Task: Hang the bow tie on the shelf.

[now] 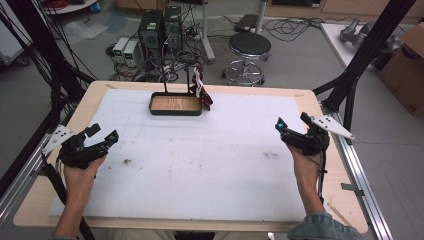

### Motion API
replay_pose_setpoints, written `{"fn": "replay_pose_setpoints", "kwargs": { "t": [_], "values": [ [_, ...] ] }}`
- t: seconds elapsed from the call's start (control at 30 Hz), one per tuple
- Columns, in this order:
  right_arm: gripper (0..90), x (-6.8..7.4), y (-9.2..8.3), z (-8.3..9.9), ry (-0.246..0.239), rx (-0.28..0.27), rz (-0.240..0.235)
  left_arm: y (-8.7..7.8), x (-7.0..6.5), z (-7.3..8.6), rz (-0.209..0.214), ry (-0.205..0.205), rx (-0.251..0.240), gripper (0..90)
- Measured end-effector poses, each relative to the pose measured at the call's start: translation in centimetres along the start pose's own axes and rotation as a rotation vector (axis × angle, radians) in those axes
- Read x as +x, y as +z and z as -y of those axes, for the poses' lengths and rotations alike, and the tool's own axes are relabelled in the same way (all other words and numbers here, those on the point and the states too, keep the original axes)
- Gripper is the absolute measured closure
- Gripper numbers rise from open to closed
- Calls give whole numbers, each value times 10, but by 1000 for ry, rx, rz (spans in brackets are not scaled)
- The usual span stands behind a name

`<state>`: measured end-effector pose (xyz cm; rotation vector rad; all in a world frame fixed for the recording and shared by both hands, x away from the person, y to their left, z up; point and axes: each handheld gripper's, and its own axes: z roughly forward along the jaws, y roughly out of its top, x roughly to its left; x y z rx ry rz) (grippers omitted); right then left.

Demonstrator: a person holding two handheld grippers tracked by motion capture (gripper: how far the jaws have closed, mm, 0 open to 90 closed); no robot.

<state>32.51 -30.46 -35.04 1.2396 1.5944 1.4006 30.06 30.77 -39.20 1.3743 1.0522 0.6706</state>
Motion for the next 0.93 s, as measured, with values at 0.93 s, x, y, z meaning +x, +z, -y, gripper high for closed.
{"fn": "replay_pose_setpoints", "kwargs": {
  "t": [0.93],
  "values": [
    [119, -7, -43, 103, 67, -34, 32, 3, 1, 10, -79, 60, 56, 186]
  ]
}}
